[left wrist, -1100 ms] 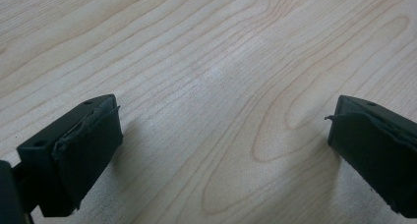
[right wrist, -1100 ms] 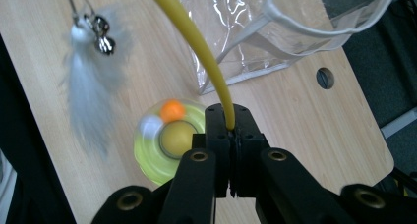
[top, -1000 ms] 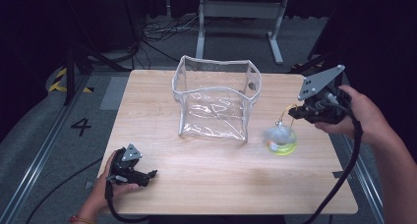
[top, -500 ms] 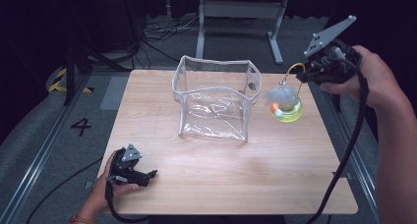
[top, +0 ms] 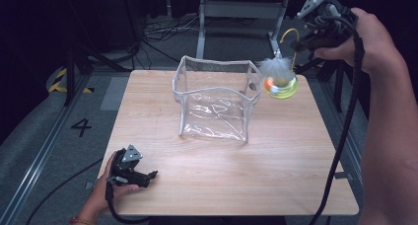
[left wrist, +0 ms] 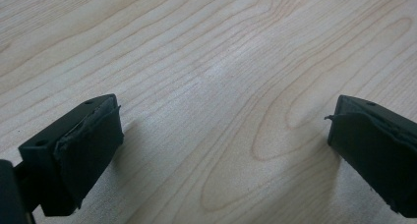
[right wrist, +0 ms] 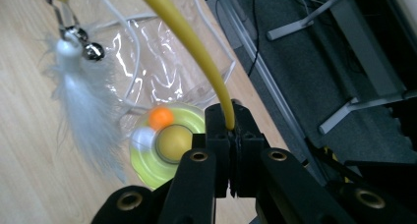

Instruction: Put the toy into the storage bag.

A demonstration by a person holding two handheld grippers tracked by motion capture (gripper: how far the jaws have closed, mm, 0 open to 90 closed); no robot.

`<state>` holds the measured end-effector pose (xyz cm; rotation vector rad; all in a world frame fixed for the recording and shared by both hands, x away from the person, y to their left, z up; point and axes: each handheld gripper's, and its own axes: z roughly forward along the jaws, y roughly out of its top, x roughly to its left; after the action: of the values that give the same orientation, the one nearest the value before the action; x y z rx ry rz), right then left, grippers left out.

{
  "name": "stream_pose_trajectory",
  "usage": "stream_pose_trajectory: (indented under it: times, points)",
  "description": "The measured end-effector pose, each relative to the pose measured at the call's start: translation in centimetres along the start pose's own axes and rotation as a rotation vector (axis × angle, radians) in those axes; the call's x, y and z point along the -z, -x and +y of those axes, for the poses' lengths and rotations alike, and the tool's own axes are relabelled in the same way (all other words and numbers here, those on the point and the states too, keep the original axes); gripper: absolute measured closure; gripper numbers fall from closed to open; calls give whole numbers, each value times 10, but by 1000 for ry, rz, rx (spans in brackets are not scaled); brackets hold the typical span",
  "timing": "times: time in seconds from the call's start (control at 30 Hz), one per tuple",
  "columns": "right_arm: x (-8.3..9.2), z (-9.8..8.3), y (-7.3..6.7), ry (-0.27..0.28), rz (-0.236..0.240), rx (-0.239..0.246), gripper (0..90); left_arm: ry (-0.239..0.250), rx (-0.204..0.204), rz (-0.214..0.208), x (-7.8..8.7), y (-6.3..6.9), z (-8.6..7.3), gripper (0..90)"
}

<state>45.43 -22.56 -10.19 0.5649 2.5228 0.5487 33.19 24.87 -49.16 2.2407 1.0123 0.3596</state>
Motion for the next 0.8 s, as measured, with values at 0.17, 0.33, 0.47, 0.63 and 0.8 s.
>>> stream_pose_trajectory:
  times: [0.17, 0.33, 0.47, 0.63, 0.8]
  points:
    - [0, 16, 2, 19, -10, 10, 885, -1, -3, -4, 0, -1, 0, 3]
    - [-8, 34, 2, 42, -8, 14, 885, -1, -3, -4, 0, 0, 0, 3]
    - [-13, 46, -1, 42, -5, 35, 884, -1, -3, -4, 0, -1, 0, 3]
    - [-18, 59, -5, 51, 14, 50, 884, -2, -4, -2, 0, -1, 0, 3]
    - [-27, 70, -10, 46, 29, 63, 884, -1, -5, -2, 0, -1, 0, 3]
